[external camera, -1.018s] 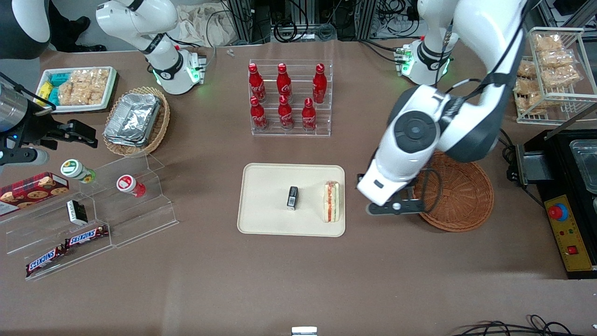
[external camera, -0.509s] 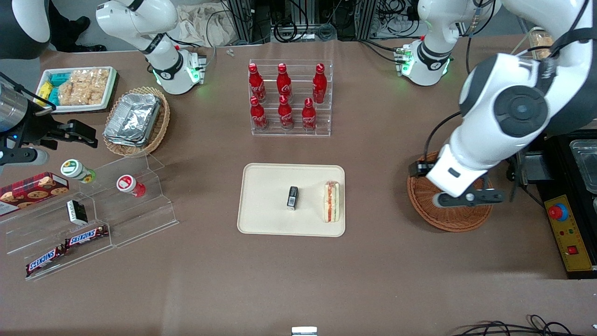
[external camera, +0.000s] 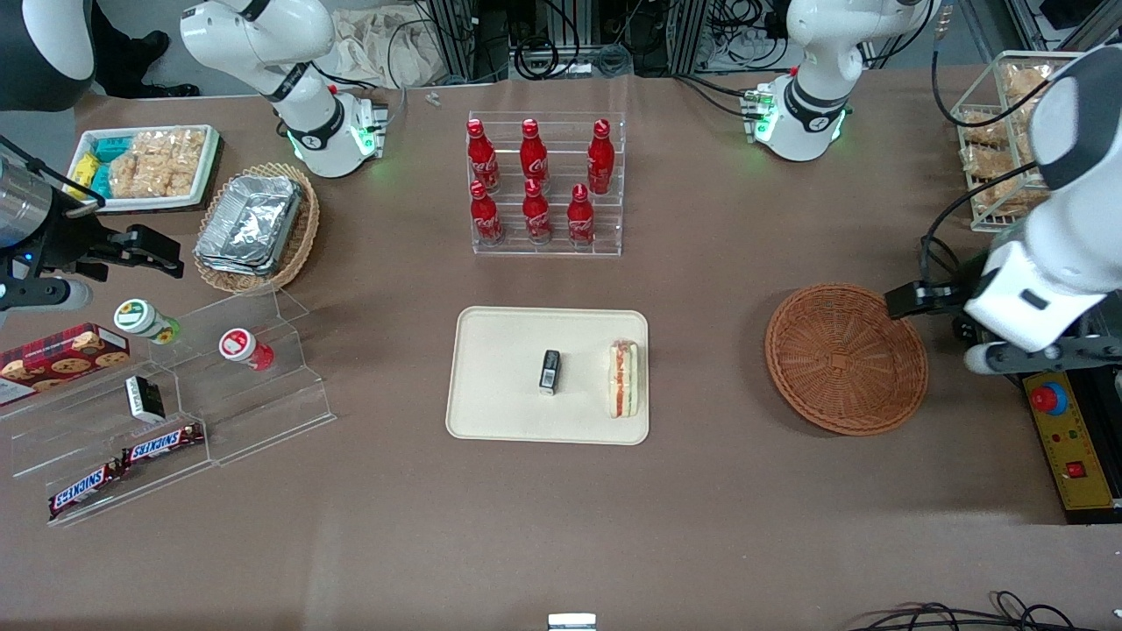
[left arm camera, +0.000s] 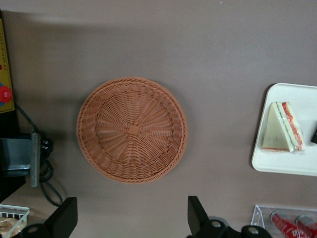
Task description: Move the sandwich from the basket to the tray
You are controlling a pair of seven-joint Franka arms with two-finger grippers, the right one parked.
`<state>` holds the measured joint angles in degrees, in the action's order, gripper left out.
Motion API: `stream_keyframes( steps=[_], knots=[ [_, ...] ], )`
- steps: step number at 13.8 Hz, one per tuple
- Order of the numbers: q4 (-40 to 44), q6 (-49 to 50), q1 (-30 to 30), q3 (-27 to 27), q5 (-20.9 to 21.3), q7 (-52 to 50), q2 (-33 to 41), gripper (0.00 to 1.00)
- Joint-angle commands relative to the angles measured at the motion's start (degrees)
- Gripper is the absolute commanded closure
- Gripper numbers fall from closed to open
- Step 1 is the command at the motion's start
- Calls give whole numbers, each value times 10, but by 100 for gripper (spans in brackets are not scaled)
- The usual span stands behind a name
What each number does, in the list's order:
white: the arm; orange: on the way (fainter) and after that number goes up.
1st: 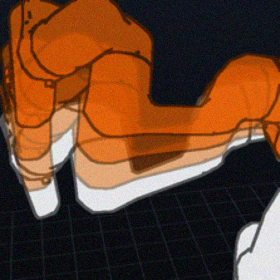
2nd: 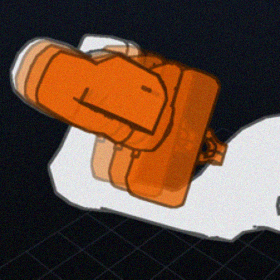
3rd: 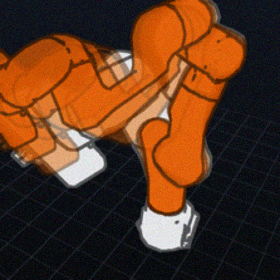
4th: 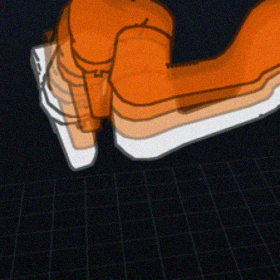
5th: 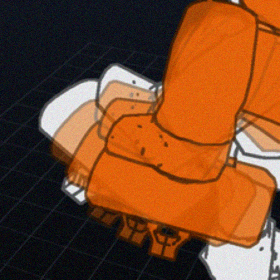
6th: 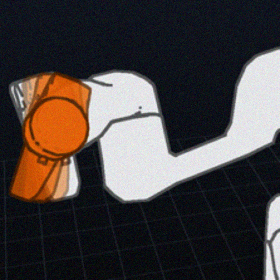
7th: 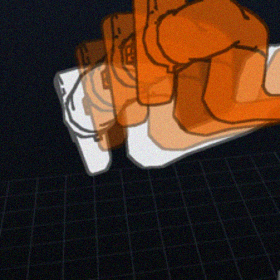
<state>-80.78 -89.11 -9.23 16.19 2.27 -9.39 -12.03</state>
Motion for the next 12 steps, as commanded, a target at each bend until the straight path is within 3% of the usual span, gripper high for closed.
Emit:
stream_keyframes(
  steps=[1, 5, 12],
  knots=[
    [-55, 4, 67, -120, -43, 61, 68, 0],
    [-132, -1, 101, -148, -40, 64, 146, 0],
    [-104, 5, 113, -147, -46, 54, 137, 0]
  ],
)
